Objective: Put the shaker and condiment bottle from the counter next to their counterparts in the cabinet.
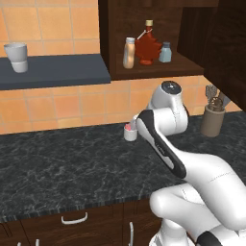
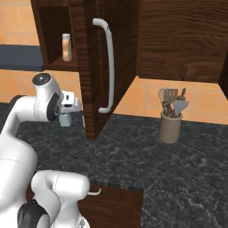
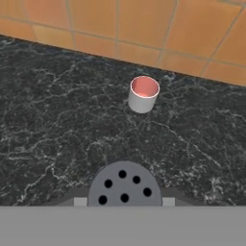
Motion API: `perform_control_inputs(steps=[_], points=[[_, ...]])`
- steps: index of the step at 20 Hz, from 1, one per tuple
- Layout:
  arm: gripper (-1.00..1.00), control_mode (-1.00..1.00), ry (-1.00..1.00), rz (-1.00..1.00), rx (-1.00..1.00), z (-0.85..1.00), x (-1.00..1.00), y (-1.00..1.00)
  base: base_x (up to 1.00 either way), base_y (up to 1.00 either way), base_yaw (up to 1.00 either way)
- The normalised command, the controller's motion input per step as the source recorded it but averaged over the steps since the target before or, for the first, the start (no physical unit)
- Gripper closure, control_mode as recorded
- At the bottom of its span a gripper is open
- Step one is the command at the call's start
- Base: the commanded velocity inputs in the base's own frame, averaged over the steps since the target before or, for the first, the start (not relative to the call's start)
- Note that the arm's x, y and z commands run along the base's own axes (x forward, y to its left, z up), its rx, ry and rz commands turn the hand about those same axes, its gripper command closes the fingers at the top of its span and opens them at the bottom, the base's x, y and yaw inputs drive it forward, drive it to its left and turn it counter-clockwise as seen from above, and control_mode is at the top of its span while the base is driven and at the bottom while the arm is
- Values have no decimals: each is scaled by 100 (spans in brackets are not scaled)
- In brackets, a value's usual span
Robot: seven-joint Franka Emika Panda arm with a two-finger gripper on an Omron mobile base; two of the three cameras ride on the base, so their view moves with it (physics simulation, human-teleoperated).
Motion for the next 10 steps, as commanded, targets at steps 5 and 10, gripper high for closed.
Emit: perform_control_inputs(steps=[5,10], points=[[100,-100,0,-7,0,39,-25,-27,0,0,0],[100,-100,-1,-5,0,42,-22,-22,0,0,0]])
